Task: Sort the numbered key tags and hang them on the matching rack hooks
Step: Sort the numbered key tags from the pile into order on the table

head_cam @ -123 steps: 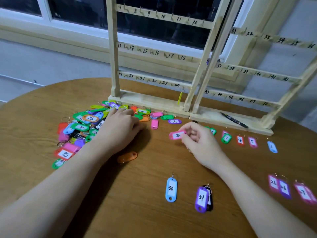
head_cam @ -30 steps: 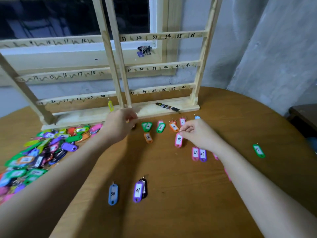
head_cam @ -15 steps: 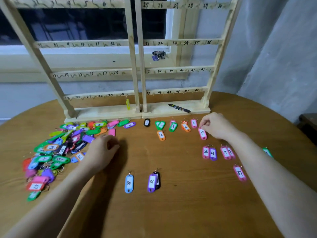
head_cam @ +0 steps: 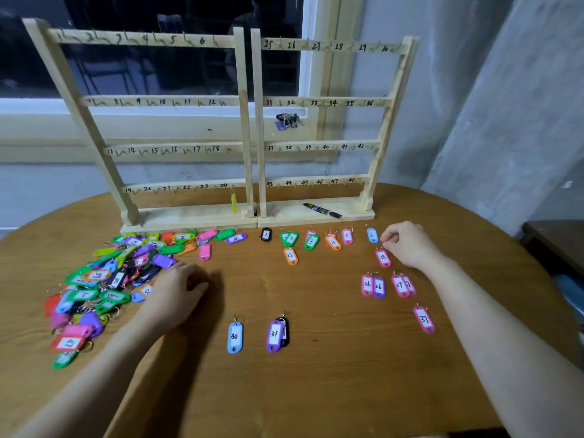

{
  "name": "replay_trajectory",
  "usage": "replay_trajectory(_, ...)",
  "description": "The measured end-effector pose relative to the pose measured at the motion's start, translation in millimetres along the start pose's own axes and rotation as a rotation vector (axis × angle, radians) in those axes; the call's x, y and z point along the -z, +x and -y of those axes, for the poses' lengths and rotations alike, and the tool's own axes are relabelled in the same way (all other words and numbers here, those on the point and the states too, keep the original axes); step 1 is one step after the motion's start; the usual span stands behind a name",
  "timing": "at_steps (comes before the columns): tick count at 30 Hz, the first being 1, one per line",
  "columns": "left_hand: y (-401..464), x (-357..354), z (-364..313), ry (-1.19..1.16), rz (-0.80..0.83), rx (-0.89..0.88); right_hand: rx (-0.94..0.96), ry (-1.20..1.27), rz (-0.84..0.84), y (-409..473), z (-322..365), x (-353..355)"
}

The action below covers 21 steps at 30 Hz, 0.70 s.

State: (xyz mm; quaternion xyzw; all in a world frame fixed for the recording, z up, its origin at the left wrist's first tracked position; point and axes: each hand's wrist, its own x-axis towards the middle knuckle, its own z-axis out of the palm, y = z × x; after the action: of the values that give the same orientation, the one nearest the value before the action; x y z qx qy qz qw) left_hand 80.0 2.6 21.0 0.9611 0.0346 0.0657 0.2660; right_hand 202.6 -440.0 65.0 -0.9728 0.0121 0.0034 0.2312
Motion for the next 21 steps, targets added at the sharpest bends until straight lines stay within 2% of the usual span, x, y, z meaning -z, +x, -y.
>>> replay_trajectory(5, -18.7, 16.8, 14.1, 0.009, 0.010, 0.065, 0.056, 0.102, -0.077, -10.5, 31.5, -8.0)
replay_trajectory(13, -69.4, 42.9, 36.0, -0.020, 0.080, 0.038, 0.300, 0.292, 0.084, -44.1, 137.4, -61.2)
replay_trajectory(21, -86.2, 33.8, 49.7, 0.034, -0.098, -0.008, 0.453, 0.282, 0.247, -77.0, 218.5, -111.7)
